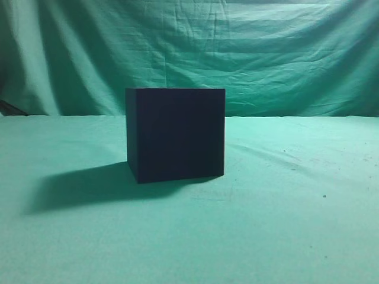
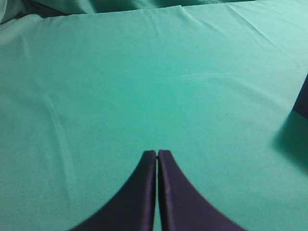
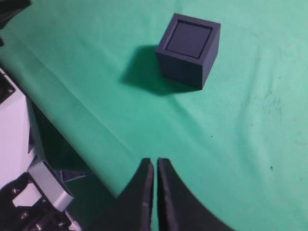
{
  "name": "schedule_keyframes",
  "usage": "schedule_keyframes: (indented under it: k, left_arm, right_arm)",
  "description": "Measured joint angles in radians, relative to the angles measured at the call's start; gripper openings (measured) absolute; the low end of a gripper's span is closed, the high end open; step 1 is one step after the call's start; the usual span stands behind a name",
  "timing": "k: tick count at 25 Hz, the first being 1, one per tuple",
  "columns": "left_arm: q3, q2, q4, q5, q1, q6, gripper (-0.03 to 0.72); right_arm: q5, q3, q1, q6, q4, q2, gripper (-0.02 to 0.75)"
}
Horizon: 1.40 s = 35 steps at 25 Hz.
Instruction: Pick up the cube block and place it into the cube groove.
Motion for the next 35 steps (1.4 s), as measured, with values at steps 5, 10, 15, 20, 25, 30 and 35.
schedule_keyframes:
  k: [5,10,15,20,25,30,35]
  left_arm:
    - [0.000,0.000,0.000,0.000,0.000,0.000,0.000]
    - [0.000,0.000,0.000,0.000,0.000,0.000,0.000]
    - [0.000,0.000,0.000,0.000,0.000,0.000,0.000]
    - [0.000,0.000,0.000,0.000,0.000,0.000,0.000]
    - [0.000,0.000,0.000,0.000,0.000,0.000,0.000]
    - [0.000,0.000,0.000,0.000,0.000,0.000,0.000]
    - [0.000,0.000,0.000,0.000,0.000,0.000,0.000]
  right_arm:
    - [0.002,0.005,0.000,-0.133,0.022,-0.096,0.000]
    - [-0.157,0.067,0.000,-0.244,0.022,-0.145,0.000]
    - [-0.371,0.262,-0.119,-0.258,0.047,-0.275,0.000]
    - [-0.527,0.474,-0.360,-0.260,0.075,-0.450,0.000]
    - [-0.649,0.674,-0.569,-0.285,0.075,-0.610,0.000]
    - [-0.710,0.847,-0.685,-0.290,0.075,-0.736,0.000]
    - [-0.728,0.967,-0.741,-0.290,0.083,-0.750,0.000]
